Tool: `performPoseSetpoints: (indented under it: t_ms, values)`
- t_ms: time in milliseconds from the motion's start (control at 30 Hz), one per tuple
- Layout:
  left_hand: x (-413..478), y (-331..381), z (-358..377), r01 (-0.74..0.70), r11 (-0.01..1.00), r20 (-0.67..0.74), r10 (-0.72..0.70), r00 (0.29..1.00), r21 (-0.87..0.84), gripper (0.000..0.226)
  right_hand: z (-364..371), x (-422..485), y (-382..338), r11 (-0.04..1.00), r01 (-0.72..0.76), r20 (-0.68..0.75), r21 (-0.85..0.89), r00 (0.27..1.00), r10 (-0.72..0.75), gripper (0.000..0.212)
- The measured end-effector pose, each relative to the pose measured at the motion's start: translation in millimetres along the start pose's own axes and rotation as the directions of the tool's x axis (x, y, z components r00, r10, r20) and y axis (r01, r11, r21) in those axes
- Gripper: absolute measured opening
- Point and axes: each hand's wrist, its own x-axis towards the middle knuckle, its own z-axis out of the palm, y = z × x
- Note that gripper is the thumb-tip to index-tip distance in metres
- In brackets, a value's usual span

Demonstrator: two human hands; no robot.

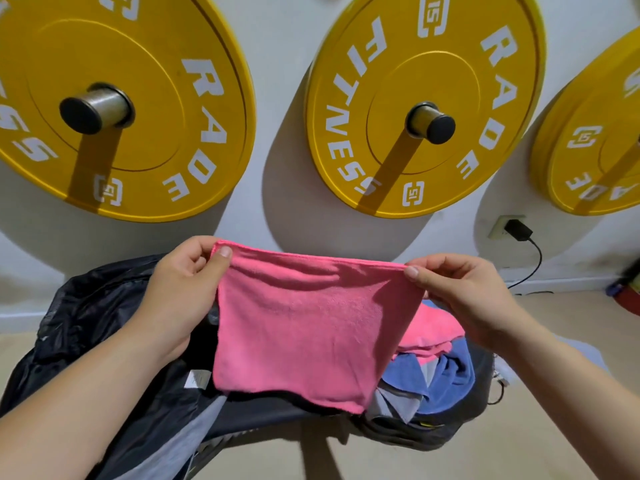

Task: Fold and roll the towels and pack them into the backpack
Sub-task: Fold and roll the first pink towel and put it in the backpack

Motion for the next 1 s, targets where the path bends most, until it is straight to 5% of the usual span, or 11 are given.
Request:
performPoseSetpoints:
  t_ms: [133,233,300,367,433,500,800,1000]
  values:
    - [-3.7,1.0,-4.0,0.004,1.000,0.045,-0.005,0.999,0.020,0.012,-3.6,-6.6,-5.5,0.886,0.125,-0.039,-0.447,0.987,-0.159,0.010]
    - [-8.2,4.2,-2.3,-0.011,0.998,0.059,0.007,0.998,0.066,0.011,-7.1,-7.7,-6.3,0.768,0.160,-0.027,-0.620,0.974,-0.225,0.024]
    - [-12.2,6.5,1.2,-0.025,0.995,0.072,0.019,0.997,0.092,0.011,-8.7,-8.1,-6.5,0.680,0.162,-0.024,-0.716,0.967,-0.255,0.011]
    - [-15.7,7.6,5.0,-0.037,0.993,0.083,0.027,0.996,0.113,0.012,-6.1,-9.7,-4.7,0.757,0.119,-0.077,-0.643,0.973,-0.219,0.008]
    - [-17.2,6.3,6.5,-0.058,0.988,0.092,0.045,0.995,0.144,0.013,2.4,-15.0,-3.0,0.944,0.033,-0.099,-0.329,0.993,-0.069,0.012]
    - [-17.2,4.0,5.0,-0.060,0.984,0.084,0.047,0.995,0.167,0.014,10.0,-18.1,-0.4,0.987,-0.034,-0.076,-0.154,0.997,0.022,0.013]
    - [-10.7,-32.4,10.7,-0.035,0.934,0.117,-0.007,0.993,0.354,0.016,31.0,-3.3,73.6,0.845,-0.195,-0.144,-0.499,0.979,0.141,0.011]
    - [7.6,-64.5,32.3,-0.022,0.912,0.067,-0.006,0.998,0.409,0.013,35.0,47.9,118.0,0.606,-0.121,-0.033,-0.787,0.987,0.155,0.011]
